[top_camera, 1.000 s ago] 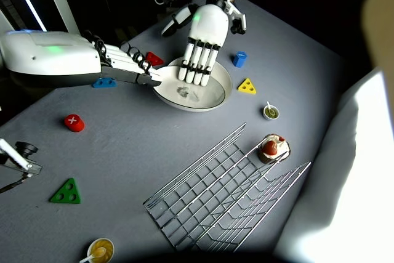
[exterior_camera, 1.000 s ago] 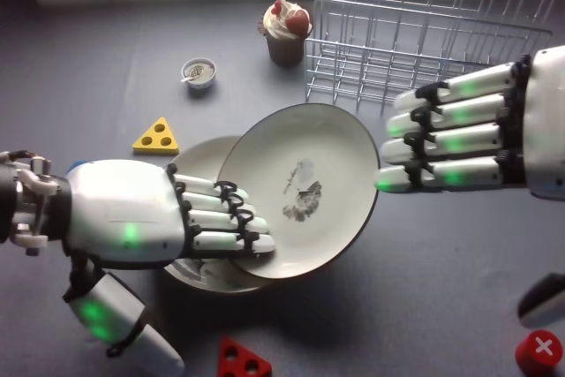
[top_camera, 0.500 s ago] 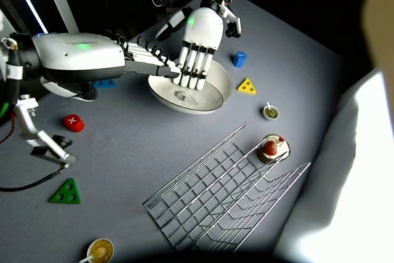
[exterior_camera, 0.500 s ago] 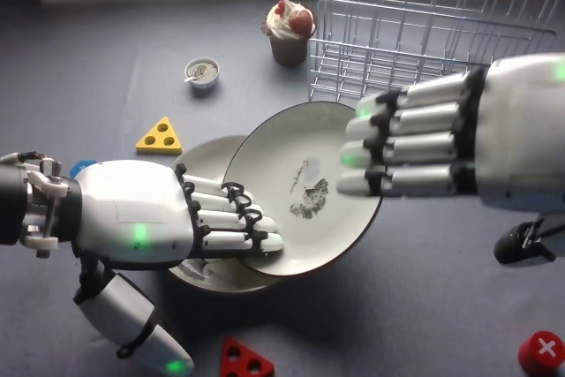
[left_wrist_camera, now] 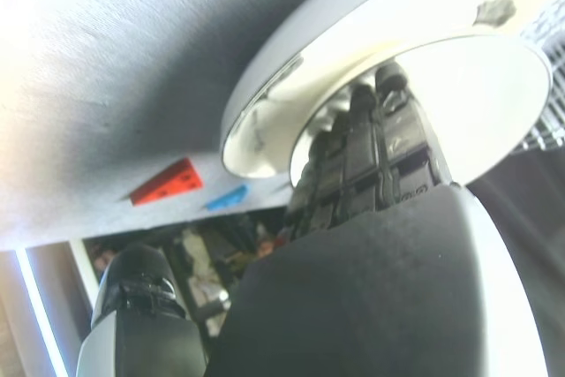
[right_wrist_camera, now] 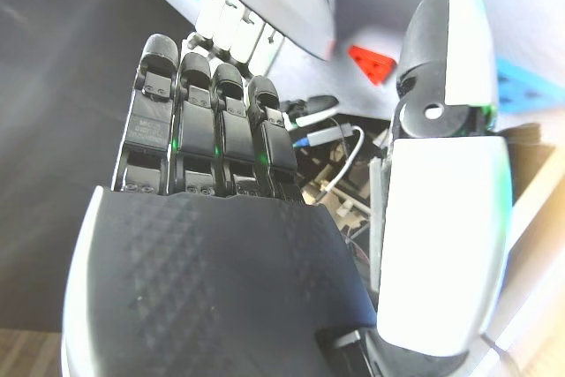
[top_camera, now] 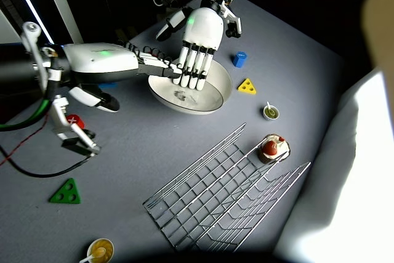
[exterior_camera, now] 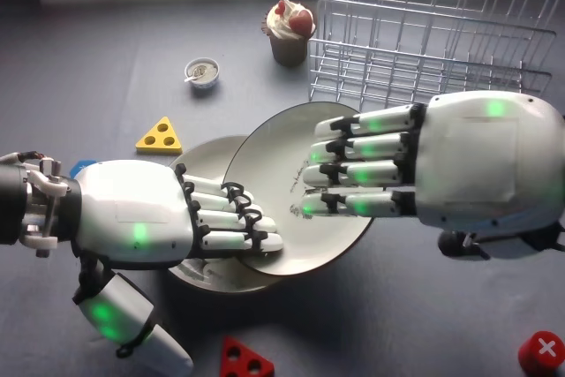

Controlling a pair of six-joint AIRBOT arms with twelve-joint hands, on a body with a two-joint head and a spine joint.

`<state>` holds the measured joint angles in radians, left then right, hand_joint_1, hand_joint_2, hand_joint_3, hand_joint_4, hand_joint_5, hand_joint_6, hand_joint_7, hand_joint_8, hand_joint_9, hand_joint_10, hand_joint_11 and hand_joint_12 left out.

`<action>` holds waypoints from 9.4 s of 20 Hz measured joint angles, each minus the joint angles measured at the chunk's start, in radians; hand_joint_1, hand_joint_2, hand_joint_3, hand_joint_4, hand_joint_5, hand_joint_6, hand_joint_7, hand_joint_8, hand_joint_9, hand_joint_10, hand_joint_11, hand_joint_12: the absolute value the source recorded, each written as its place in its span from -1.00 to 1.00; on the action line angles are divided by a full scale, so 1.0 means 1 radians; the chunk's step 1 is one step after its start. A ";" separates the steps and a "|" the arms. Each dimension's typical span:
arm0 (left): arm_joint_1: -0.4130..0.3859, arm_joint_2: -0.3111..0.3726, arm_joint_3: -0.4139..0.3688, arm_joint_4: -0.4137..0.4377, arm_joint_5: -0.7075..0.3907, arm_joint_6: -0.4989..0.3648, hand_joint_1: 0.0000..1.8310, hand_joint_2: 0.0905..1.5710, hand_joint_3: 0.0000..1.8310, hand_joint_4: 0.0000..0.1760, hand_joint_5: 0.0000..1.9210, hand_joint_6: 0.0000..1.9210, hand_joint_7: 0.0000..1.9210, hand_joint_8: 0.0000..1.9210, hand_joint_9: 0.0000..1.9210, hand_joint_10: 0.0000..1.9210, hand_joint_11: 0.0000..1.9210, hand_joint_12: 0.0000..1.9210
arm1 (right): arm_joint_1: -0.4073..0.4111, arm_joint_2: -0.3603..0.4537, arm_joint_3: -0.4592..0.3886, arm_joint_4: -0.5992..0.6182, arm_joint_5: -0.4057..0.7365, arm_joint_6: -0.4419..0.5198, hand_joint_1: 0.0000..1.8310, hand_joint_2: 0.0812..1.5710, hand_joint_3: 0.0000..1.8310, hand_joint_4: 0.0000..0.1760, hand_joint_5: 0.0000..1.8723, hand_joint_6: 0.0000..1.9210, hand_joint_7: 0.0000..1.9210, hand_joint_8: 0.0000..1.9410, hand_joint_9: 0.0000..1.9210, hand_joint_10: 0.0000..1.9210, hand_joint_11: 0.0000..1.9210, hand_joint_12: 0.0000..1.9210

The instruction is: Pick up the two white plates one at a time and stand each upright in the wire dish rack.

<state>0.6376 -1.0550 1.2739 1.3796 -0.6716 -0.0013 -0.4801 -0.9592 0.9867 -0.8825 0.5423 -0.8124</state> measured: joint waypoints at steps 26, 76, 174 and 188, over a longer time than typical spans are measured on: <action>0.000 0.000 0.000 0.002 0.000 0.000 -0.96 0.13 -1.00 -1.00 -0.95 -0.99 -0.92 -0.99 -0.93 -1.00 -0.90 -1.00 | -0.010 -0.235 0.147 0.303 -0.076 -0.211 0.83 0.27 -1.00 -1.00 -0.04 -1.00 -0.10 -0.98 -0.02 -0.27 -0.08 0.20; -0.159 0.224 0.142 -0.247 -0.181 0.003 -1.00 0.15 -1.00 -1.00 -0.91 -0.99 -0.86 -0.99 -0.85 -0.99 -0.83 -0.98 | 0.428 -0.004 0.085 -0.121 -0.227 1.315 0.64 0.29 -1.00 -1.00 0.03 -0.01 0.21 -0.59 0.20 -0.33 0.08 0.35; -0.201 0.165 0.096 -0.019 -0.251 0.001 -0.97 0.19 -1.00 -1.00 -0.96 -1.00 -0.91 -1.00 -0.91 -1.00 -0.88 -0.99 | 0.443 -0.214 0.734 -0.464 -0.306 2.284 0.52 0.32 -1.00 -1.00 -0.01 0.03 0.17 -0.36 0.16 -0.05 0.17 -0.50; -0.190 0.159 0.094 0.002 -0.289 0.001 -0.97 0.18 -1.00 -1.00 -0.94 -0.99 -0.89 -0.99 -0.89 -0.99 -0.87 -0.99 | 0.388 -0.236 0.746 -0.465 -0.301 2.282 0.64 0.31 -1.00 -1.00 0.03 -0.10 0.11 -0.34 0.20 -0.26 -0.03 0.49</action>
<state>0.4477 -0.8959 1.3682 1.3819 -0.9607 -0.0006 -0.0921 -1.1950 1.7325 -1.3476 0.2413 1.4700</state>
